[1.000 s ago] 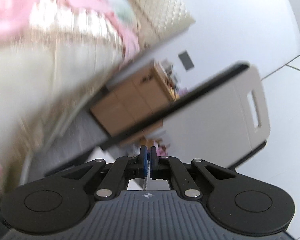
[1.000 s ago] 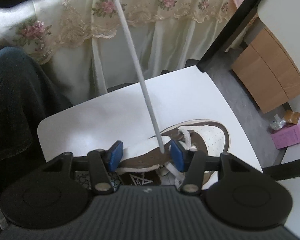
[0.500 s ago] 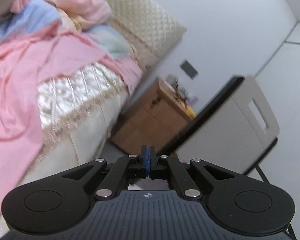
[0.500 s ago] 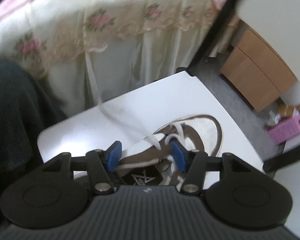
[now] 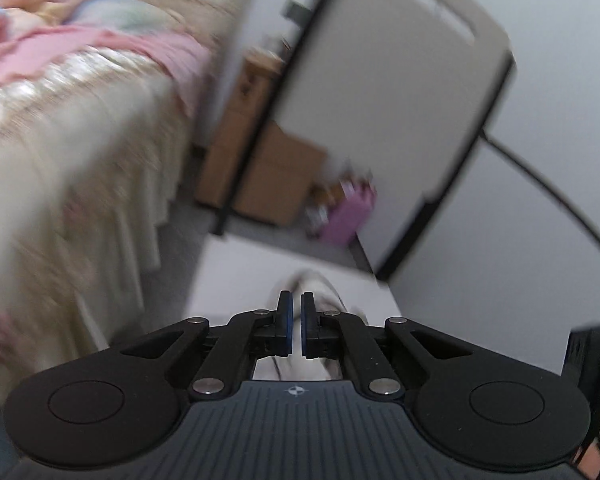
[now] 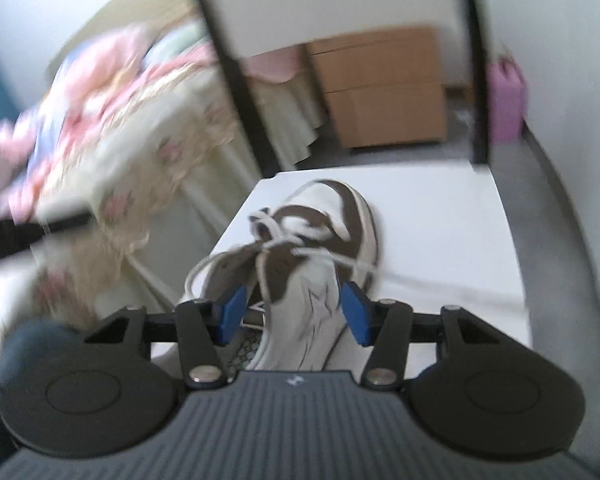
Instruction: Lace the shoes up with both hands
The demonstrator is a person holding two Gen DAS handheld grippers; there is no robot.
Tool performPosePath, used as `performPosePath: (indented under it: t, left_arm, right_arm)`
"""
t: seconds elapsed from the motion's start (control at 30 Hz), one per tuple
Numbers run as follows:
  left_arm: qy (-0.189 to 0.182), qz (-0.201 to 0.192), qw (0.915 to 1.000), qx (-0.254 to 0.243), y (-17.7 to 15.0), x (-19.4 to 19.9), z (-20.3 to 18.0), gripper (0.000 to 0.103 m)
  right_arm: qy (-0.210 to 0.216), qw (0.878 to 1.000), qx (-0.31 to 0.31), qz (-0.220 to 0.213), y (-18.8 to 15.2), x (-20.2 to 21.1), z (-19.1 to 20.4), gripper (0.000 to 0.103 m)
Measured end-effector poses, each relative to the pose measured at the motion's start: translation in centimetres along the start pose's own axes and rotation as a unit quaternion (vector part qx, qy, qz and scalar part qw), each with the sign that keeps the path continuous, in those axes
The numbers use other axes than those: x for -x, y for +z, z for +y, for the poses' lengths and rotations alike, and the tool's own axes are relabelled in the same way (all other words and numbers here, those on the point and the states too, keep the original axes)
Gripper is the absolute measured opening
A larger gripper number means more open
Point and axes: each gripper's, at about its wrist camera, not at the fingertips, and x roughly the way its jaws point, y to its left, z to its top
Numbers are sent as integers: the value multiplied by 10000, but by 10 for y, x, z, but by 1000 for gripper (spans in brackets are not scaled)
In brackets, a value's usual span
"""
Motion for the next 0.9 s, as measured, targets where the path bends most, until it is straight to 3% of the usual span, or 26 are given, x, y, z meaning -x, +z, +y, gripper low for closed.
performPosePath:
  t: [0.2,0.37,0.47,0.53,0.6,0.7,0.9]
  left_arm:
    - [-6,364,9986,-385,-38,-30,-21,4]
    - [-106,370,9977,-561,-51,-38,-26,4]
    - [-8,403,9962,-766,-59,-41,-32,4]
    - [68,378,9957,-844,-62,-43,-33,9]
    - [-92,394,9962,-777,-62,-43,-31,26]
    - [-213,308,9955,-865,-66,-41,-36,41]
    - [-156,166,9936,-1107,-72,-40,-45,45]
  right_arm:
    - [205,9886,-1440,-388,-25,16,-41,51]
    - [589,9611,-2669,-390,-29,12,-80,52]
    - [767,9467,-3105,-382,-28,4,-93,53]
    - [780,9397,-3302,-432,-26,-2,-98,54]
    - [850,9306,-3532,-452,-26,-8,-103,55]
    - [907,9197,-3795,-444,-27,-17,-109,56]
    - [871,9135,-3943,-487,-28,-25,-108,56]
